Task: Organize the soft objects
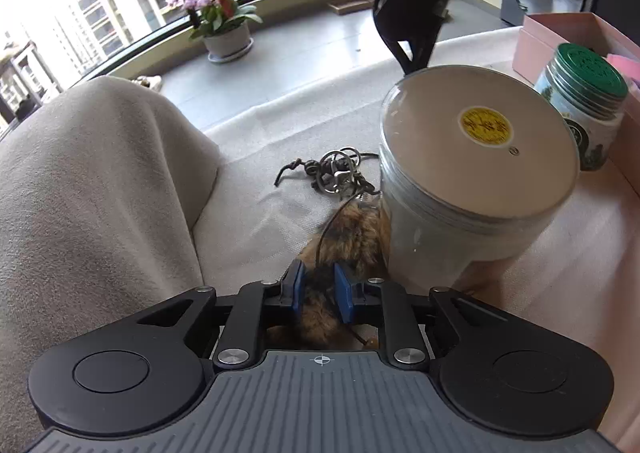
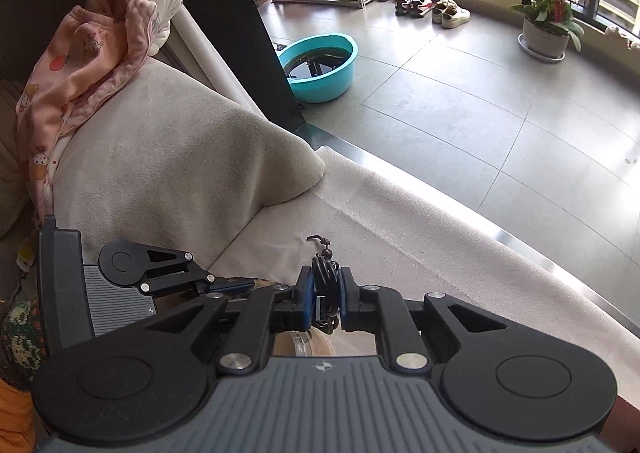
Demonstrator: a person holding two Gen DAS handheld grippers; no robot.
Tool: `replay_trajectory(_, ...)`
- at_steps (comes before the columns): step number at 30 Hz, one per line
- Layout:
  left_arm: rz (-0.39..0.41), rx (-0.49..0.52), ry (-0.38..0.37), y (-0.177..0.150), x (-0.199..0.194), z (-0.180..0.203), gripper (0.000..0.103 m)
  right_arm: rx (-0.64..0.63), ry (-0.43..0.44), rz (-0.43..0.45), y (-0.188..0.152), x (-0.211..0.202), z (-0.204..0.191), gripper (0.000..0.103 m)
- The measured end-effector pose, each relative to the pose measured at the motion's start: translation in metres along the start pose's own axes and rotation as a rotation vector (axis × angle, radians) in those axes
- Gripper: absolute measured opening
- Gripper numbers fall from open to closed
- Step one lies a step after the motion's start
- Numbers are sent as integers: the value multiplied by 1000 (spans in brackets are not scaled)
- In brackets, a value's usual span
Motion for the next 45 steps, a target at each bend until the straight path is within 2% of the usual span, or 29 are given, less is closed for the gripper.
replay_trajectory(4, 15, 6, -14, -2, -4, -2, 20, -8, -4, 11, 0, -6, 0, 12)
replay_trajectory(9, 21, -16, 14, 0, -1, -3, 21, -8, -12, 6, -3, -8, 3, 12)
replay_trajectory(11, 9, -9, -7, 0, -4, -1, 21, -5, -14, 2, -5, -8, 4, 12)
replay_trajectory(13, -5, -28, -67, 0, -9, -1, 21, -6, -13, -1, -7, -9, 5, 12)
replay_trajectory(14, -18, -39, -106, -2, -9, 0, 33, -7, -15, -2, -8, -9, 6, 12)
replay_trajectory(15, -22, -32, -117, -4, -9, 2, 35, -8, -17, -3, -9, -9, 7, 12)
replay_trajectory(17, 4, -5, -113, -7, -10, 5, 36, -4, -19, -5, -10, -7, 8, 12)
replay_trajectory(18, 7, -16, -104, -7, -9, 4, 40, 0, -18, -7, -10, -6, 10, 12)
replay_trajectory(20, 19, -27, -58, -7, -6, 3, 42, 3, -18, -13, -11, -3, 10, 12)
replay_trajectory(23, 33, -36, -2, -5, -1, 1, 53, 2, -16, -22, -14, 0, 8, 12)
replay_trajectory(29, 40, -165, -22, -4, 5, -14, 53, -6, -24, -28, -17, 4, 6, 12)
replay_trajectory(31, 46, -204, -21, -6, 5, -16, 52, -12, -34, -26, -17, 5, 5, 12)
replay_trajectory(34, 85, -217, 21, -11, 0, -9, 51, -25, -50, -20, -17, 7, 1, 12)
replay_trajectory(35, 95, -201, 21, -11, -1, -7, 45, -30, -55, -17, -18, 6, 0, 12)
replay_trajectory(36, 100, -194, 4, -11, -2, -5, 31, -36, -61, -12, -18, 5, -2, 12)
replay_trajectory(39, 99, -187, 26, -10, -7, 1, 19, -44, -76, -1, -18, -1, -7, 12)
replay_trajectory(45, 186, -175, 89, 6, -47, 0, 17, -58, -107, 56, -9, -31, -20, 12)
Point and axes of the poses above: each gripper's, at about its wrist camera, not at the fingertips, and x roughly the way its jaws point, z to its right, y to its top, the point moved 3 cm from there along x, roughly the way its jaws point, and after that the axes turned 12 degrees about z, right-handed, at the moved point
